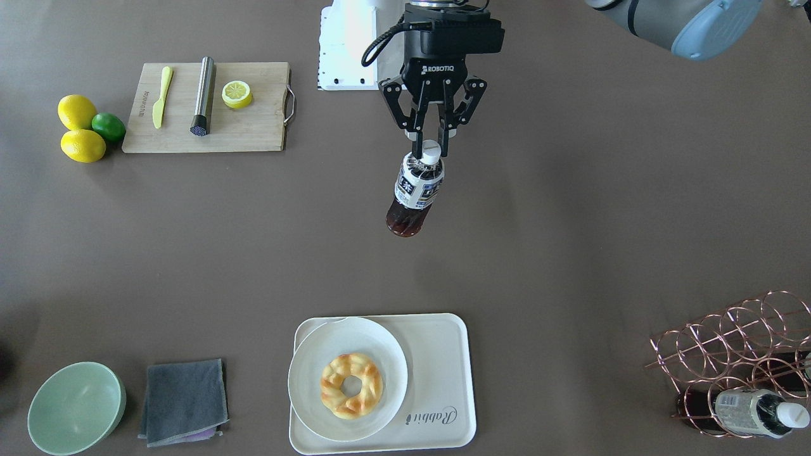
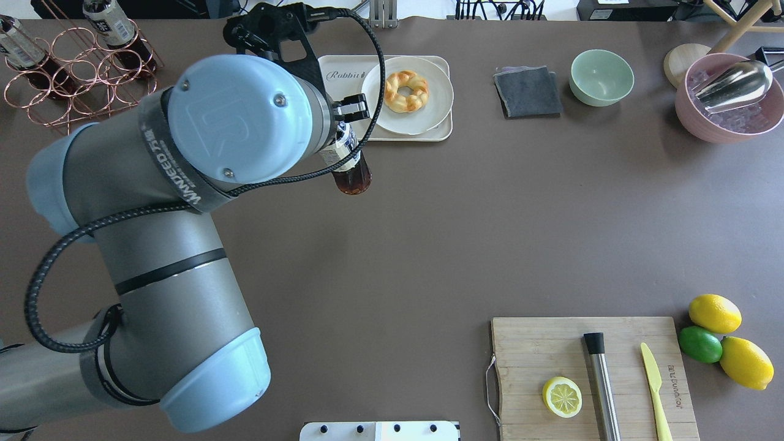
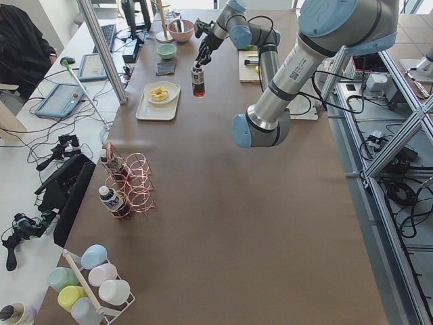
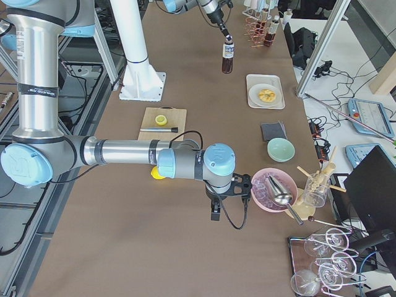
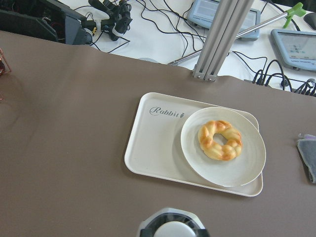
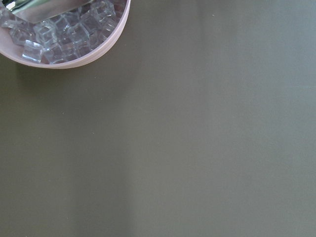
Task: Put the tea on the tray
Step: 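Lift the tea bottle out and carry it toward the white tray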
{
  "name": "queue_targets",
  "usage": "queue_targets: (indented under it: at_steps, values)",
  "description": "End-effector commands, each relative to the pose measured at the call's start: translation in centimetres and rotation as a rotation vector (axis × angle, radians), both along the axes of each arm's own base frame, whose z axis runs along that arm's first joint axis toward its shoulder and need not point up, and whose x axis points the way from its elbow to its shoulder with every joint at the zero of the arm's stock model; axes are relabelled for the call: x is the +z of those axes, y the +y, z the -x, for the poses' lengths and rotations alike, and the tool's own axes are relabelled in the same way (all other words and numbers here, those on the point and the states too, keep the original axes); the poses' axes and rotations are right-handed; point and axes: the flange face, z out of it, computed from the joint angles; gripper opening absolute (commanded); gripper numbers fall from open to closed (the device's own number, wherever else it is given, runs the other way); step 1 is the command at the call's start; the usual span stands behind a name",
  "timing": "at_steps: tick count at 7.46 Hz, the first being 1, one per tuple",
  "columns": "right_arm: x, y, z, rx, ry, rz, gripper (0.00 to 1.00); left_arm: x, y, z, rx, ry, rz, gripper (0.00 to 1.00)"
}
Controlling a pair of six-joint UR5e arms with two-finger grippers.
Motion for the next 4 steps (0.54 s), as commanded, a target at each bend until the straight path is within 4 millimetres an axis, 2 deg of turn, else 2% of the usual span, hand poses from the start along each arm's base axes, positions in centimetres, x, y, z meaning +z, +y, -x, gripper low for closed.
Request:
queue_targets:
  at_steps: [1,4]
  values:
    - [0.2,0.0,-0.1,0.002,0.004,0.003,1.00,-1.0,3.2,-4.7,-0.027,-0.040,-0.068,0.00]
    - [0.2,0.1,-0.2,0.004,0.004,0.004,1.00,-0.7,4.0,-8.5,-0.060,-0.093,-0.088,0.00]
